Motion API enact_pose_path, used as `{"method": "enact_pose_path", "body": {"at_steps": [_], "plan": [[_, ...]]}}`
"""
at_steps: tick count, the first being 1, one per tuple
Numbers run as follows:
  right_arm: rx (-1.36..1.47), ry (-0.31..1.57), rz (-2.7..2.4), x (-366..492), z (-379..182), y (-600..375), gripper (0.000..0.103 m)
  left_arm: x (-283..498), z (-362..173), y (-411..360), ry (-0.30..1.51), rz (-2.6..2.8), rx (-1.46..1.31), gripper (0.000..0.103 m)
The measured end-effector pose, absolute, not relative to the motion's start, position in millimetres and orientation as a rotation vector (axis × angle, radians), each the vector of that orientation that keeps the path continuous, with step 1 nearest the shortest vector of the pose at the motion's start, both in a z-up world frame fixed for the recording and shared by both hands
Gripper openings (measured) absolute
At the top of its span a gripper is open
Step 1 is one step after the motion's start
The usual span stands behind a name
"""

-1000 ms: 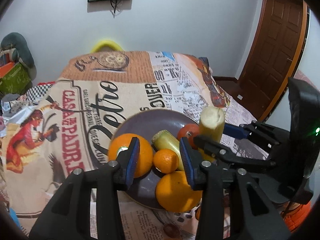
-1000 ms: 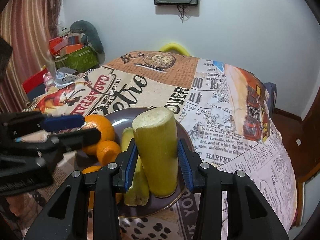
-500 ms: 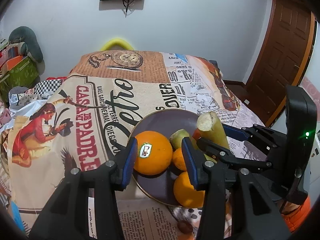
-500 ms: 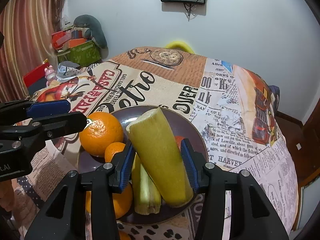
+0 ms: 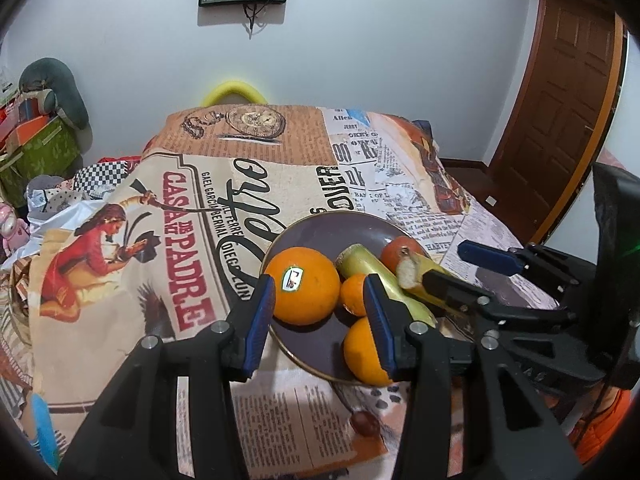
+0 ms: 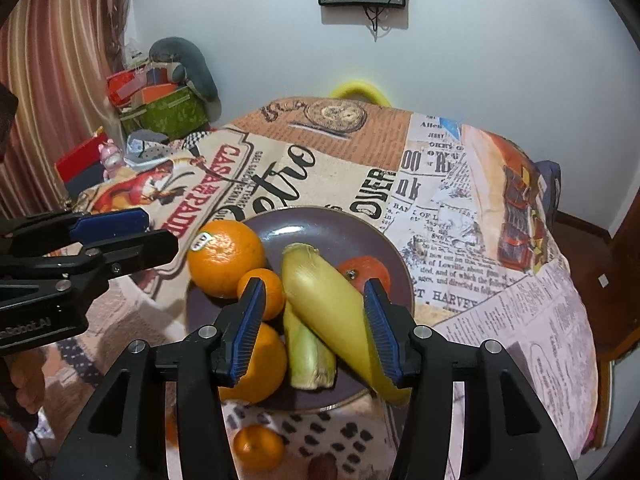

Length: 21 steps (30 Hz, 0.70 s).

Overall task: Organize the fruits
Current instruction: 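Open the right gripper and move it to the yellow corn cob, then grasp the yellow corn cob with the right gripper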

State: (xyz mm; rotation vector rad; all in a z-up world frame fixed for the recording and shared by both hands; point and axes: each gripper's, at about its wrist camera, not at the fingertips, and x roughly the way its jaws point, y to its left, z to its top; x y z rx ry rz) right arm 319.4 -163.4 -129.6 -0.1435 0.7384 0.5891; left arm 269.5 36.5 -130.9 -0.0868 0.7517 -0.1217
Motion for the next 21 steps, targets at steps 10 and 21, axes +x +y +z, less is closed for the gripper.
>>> {"method": "enact_pose_path", "body": {"at_steps": [10,21], "plan": [[-0.147,0.736,0.542,284.7,-119.9,-196.0,0.048,231.4,-118.8,33.5,0.748,-0.126,-0.071,0.049],[-0.168,0.841,0.417,270.2,-150.9,-267.0,0.056,217.9,-137.7,29.7,0.796,-0.131,-0.073,0.054]]}}
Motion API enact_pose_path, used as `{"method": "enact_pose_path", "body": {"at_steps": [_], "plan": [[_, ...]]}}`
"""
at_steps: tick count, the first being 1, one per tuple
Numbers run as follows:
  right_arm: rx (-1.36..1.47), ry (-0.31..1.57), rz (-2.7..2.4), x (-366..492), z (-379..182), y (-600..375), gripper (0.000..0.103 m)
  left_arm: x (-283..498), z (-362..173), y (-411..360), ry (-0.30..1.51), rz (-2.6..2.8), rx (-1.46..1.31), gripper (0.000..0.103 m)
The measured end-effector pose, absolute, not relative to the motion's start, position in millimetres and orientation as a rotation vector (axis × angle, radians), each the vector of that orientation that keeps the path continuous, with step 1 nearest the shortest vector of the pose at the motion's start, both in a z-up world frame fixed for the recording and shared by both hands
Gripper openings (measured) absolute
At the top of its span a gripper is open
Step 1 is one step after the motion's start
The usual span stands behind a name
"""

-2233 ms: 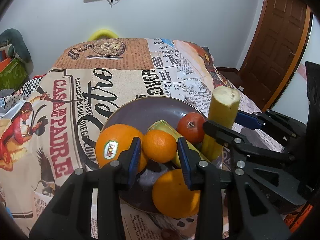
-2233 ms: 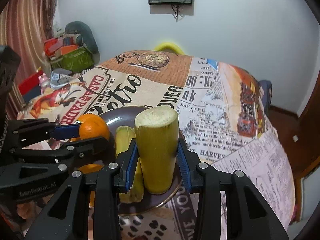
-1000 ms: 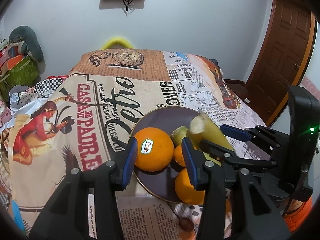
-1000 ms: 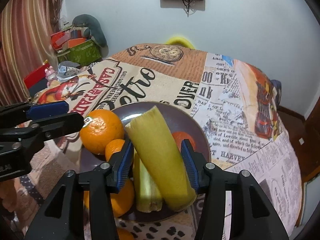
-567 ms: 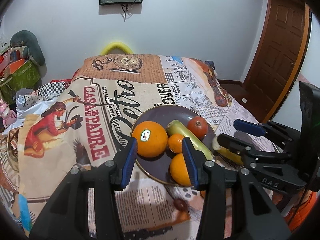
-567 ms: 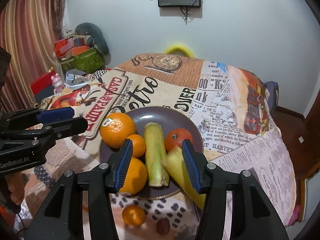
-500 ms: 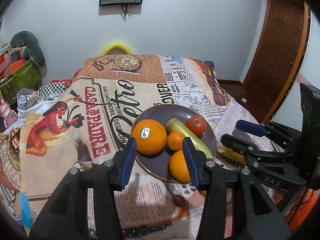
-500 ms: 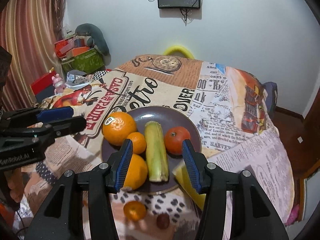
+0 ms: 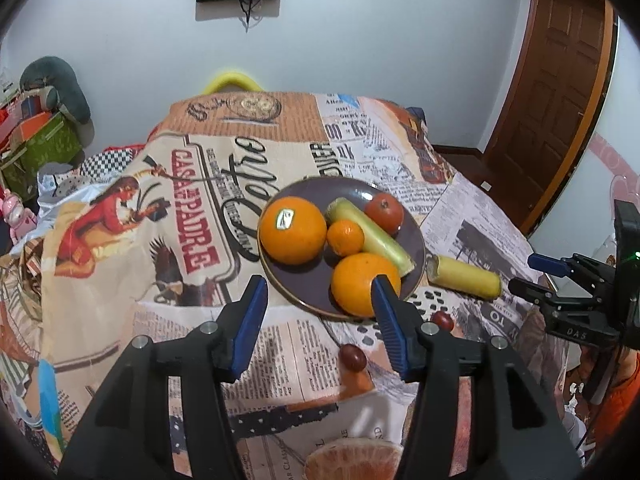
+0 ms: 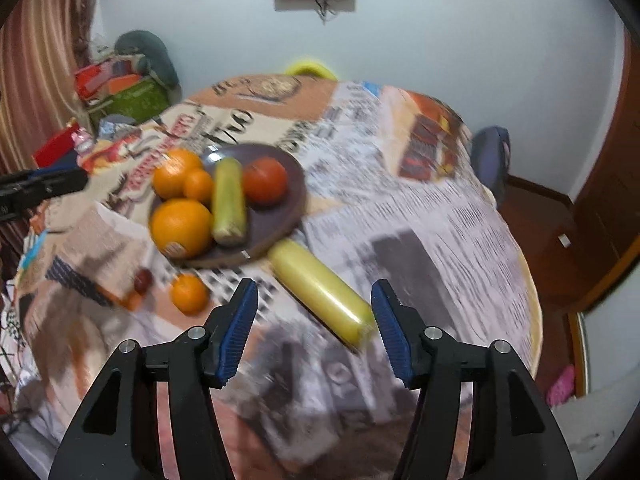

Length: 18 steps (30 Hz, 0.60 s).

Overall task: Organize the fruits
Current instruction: 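Grasp the yellow corn cob with the right gripper, then carry the yellow corn cob over the plate with the right gripper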

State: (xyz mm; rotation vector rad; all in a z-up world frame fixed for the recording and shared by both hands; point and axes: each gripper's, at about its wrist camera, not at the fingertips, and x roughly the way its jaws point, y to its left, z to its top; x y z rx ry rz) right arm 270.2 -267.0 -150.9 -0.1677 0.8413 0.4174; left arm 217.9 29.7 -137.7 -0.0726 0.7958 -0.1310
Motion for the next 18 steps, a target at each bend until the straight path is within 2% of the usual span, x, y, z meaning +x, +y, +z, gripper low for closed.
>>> {"method": "enact_pose_path", "body": {"at_steps": [10,13,15,18], "plan": [[-0.227,0.919,0.468,308.1,-192.8,-238.1,0.056,243.1,-168.5,30.0,0.869,-0.115,-0.075,0.054],[-0.29,0.929,0.466,314.5,-203.1,-228.4,0.059,248.9,-172.7,31.9,0.874,-0.112,-0.074,0.054],[-0.284,0.944,0.477,319.8,-207.8,-228.3,0.061,253.1,-175.9,33.5,0.879,-0.108,-0.08,0.054],[-0.227,0.954,0.486,323.2,-208.1,-234.7,0.059,259.5,-180.3,35.0,0.887,-0.102,-0.094,0.054]]}}
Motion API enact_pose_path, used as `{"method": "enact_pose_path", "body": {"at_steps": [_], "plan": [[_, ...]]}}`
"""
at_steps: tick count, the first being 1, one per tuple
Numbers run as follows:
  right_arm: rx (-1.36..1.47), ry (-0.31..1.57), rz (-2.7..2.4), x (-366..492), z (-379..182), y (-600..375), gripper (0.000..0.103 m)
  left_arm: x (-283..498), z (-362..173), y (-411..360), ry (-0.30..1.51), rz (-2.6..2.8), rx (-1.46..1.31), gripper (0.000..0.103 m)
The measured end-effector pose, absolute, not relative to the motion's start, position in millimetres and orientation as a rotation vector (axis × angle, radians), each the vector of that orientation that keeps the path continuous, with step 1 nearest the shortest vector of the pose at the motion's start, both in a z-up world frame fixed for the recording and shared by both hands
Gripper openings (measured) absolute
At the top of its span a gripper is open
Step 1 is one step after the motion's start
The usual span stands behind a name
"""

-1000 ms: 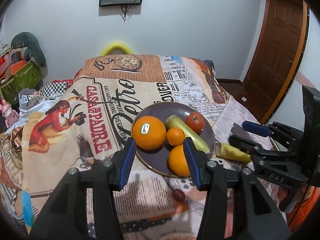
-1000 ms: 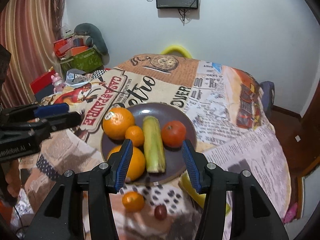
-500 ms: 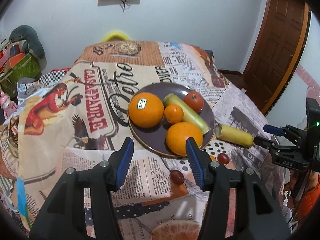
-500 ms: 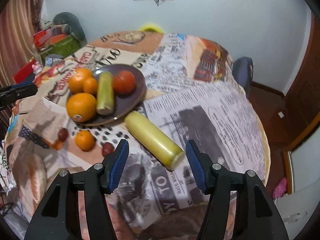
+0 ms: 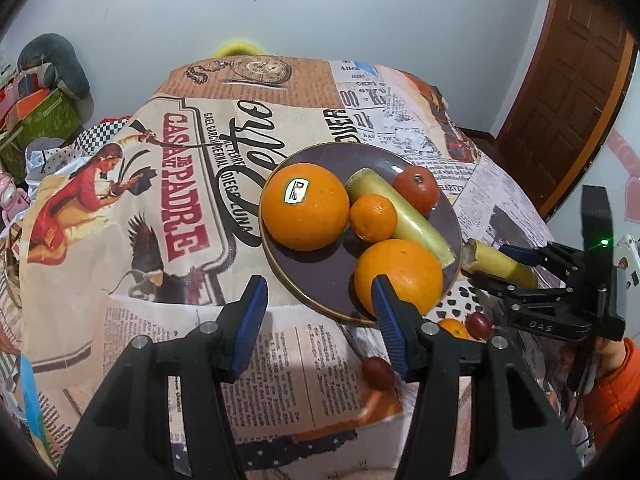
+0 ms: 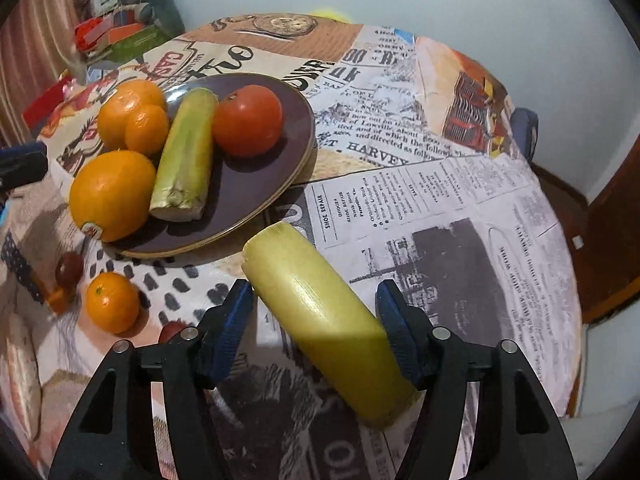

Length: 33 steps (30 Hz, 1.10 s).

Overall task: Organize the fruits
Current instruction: 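Carry the yellow corn cob over the plate with the right gripper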

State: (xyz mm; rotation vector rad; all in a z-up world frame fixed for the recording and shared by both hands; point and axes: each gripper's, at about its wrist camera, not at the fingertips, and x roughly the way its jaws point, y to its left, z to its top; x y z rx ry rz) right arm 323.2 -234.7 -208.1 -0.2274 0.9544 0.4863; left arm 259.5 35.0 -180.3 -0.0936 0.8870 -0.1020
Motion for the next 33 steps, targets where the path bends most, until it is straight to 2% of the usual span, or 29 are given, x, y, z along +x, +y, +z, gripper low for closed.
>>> {"method": "enact_pose_path", "body": {"at_steps": [4,6,13,22,33], "plan": [[-0.186,0.945,0.478,316.2,-202.8,-240.2,0.041,261.2,-178.6,35.4,0.881,-0.106,-0.101,0.054],[-0.161,0.945,0.477,315.7,-200.1,-240.5,0.038,259.1,-174.2,35.4,0.869,-0.107,-0.098,0.054],[-0.056,0.864,0.491,310.6,-167.4,-245.2,0.036,250.1,-155.1,41.9,0.822,-0.1,-0.112,0.054],[-0.058,0.739,0.544,302.1,-117.2,-224.4,0.035,244.2,-134.3,56.7,0.764,-0.083,-0.144,0.054],[-0.097,0.707,0.606,330.0,-109.0,-170.0,0.035,266.8,-122.5,64.7,0.711,-0.058,-0.124,0.054]]}}
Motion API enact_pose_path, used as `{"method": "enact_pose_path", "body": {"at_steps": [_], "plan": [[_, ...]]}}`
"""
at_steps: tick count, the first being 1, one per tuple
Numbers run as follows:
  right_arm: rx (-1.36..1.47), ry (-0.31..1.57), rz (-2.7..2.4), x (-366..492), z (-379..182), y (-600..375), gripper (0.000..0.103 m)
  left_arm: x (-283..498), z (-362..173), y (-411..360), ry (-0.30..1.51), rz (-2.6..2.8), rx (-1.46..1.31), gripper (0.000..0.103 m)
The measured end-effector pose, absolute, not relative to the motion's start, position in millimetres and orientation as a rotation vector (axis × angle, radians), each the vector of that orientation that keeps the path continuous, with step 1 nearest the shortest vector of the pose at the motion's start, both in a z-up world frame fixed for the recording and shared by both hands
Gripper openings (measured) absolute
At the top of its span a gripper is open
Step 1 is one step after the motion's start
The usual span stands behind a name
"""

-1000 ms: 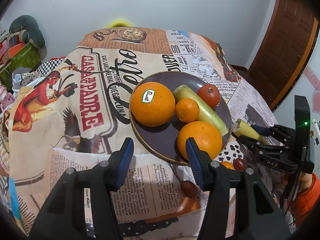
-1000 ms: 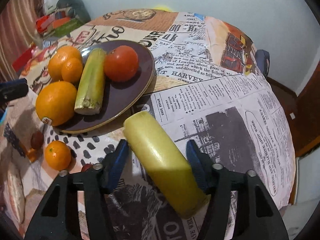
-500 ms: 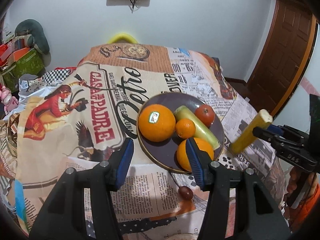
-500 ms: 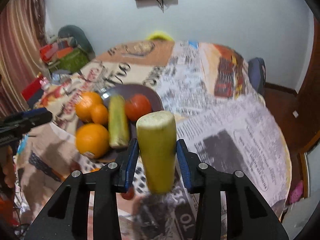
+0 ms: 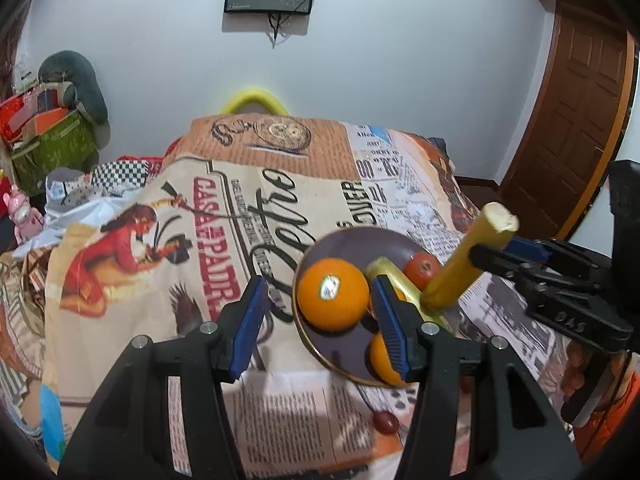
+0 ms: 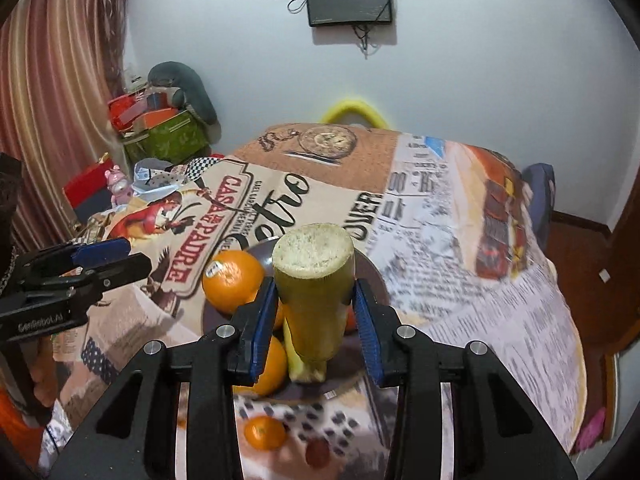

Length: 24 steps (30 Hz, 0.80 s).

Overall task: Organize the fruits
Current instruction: 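Carry the yellow corn cob over the plate with the right gripper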

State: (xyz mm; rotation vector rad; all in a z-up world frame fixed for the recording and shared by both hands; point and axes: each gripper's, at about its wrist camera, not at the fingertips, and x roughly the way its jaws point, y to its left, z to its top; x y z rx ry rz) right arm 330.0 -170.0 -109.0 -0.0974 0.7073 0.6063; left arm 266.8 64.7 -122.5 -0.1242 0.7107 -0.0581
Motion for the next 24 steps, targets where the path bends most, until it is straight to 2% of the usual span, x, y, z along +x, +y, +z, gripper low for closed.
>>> {"method": "enact_pose_path", "body": {"at_steps": [11,18,24], "plan": [[-0.157,0.699,0.614,367.0,-112.9,-126.7,0.035,300.1,-134.0,77.5,0.709,-0.053,-0.149,0.054],[-0.253,0.795,0.646,372.8,-150.9,-99.7,0.035,315.7,-148.7,86.7,0.73,-0.046,-0.174,0.054],[-0.226,0.817,0.656,379.3,-151.0,-104.6,0.035,323.3,-158.8,89.8,0.754,-0.046,-0.191,0.054]]}}
